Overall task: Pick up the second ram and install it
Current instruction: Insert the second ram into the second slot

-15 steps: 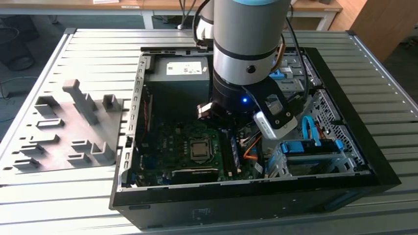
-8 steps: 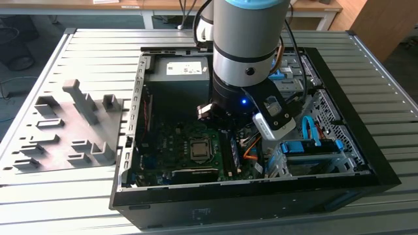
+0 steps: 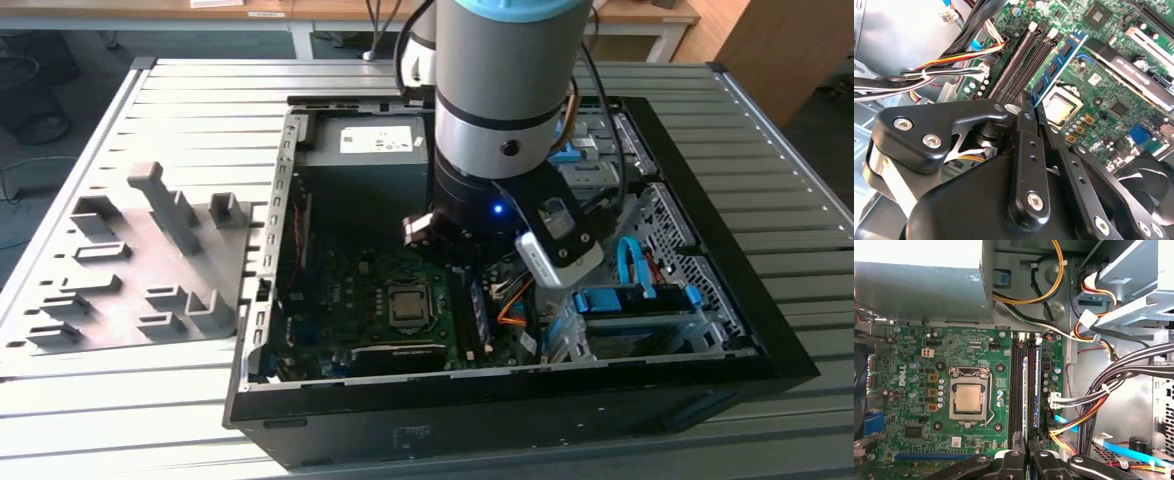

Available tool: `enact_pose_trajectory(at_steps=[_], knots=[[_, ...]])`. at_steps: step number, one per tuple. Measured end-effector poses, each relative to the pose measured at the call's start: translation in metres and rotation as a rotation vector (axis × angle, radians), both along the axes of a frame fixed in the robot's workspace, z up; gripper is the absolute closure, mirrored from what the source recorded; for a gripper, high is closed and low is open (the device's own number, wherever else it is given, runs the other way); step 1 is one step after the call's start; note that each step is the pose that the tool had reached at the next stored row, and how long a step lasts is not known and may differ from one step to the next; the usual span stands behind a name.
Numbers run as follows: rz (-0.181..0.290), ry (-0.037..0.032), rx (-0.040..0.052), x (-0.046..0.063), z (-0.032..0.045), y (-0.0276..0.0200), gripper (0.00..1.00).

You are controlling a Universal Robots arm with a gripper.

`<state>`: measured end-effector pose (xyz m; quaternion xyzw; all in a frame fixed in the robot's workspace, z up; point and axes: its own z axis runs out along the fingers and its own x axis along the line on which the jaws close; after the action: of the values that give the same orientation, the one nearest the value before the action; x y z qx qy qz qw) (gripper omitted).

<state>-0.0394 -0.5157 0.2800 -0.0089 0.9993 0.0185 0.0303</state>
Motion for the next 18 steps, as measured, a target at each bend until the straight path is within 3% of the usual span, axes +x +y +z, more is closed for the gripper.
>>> enact_pose_trajectory(at_steps=[18], knots=[[0.0,0.0001,-0.0015,0.0,-0.0128,0.0,0.86]])
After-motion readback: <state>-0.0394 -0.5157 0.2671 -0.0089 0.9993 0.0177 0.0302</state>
